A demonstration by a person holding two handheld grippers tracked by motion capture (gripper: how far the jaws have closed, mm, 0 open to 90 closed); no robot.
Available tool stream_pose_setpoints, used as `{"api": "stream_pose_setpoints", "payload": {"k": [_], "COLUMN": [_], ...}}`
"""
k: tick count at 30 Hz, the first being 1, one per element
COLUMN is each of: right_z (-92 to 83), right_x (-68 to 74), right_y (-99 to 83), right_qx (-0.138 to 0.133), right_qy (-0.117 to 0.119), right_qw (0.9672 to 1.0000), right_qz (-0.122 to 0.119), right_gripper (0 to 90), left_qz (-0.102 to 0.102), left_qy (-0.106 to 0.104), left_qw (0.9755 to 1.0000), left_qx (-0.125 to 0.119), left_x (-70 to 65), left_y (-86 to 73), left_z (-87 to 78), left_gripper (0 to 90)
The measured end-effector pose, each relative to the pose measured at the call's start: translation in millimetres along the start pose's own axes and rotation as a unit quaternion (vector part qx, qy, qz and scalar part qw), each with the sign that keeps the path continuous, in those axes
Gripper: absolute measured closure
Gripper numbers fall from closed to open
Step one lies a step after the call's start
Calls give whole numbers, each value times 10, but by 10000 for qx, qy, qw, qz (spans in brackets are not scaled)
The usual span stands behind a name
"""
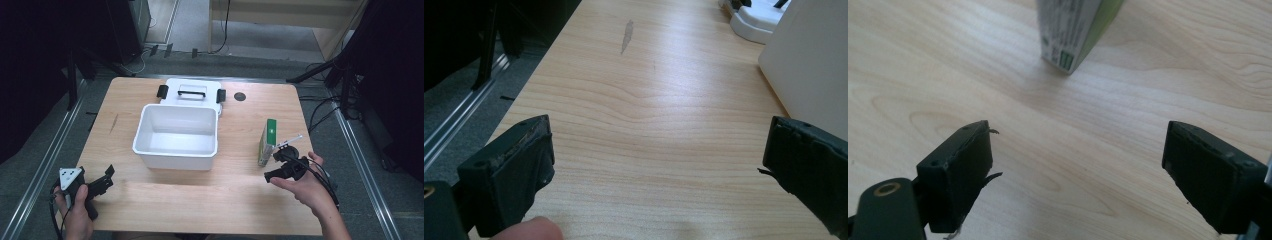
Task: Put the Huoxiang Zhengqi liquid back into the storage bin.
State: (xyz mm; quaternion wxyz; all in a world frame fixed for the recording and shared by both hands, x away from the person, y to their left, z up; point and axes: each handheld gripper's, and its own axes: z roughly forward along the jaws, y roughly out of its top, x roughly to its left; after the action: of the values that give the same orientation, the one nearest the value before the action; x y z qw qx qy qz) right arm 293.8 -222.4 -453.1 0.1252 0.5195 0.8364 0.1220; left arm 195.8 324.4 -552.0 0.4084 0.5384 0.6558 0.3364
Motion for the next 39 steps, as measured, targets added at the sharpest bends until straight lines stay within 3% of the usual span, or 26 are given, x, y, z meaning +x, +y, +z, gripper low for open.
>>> {"api": "stream_pose_setpoints", "payload": {"k": [4,9,12,15,17,20,23,30,39], "right_z": [-75,-180,-213,-231,-242,-250,-273,-285,-224], "right_x": [-7,16,48,65,58,44,26,-12,-120], "right_y": [144,313,383,426,496,561,638,784,959], "right_qx": [80,133,157,207,301,340,364,447,708], "right_qy": [-12,154,88,171,344,205,224,150,341], "right_qw": [9996,9994,9994,9989,9964,9958,9940,9921,9863], "right_qz": [252,276,287,373,715,831,1010,1159,1449], "right_gripper": [118,132,139,142,141,142,142,147,190], "left_qz": [-8,-1,-10,-9,-13,-11,-11,-14,-22], "left_qy": [1,-1,-3,-8,-9,-10,-14,-14,-24], "left_qw": [10000,10000,10000,10000,10000,10000,10000,10000,10000], "left_qx": [5,21,15,20,24,29,29,21,25], "left_x": [0,2,2,3,3,3,3,2,2], "left_y": [0,2,1,2,2,2,2,2,3], "left_z": [1,1,2,2,3,2,3,4,6], "left_gripper": [11,10,10,11,11,10,11,11,10]}}
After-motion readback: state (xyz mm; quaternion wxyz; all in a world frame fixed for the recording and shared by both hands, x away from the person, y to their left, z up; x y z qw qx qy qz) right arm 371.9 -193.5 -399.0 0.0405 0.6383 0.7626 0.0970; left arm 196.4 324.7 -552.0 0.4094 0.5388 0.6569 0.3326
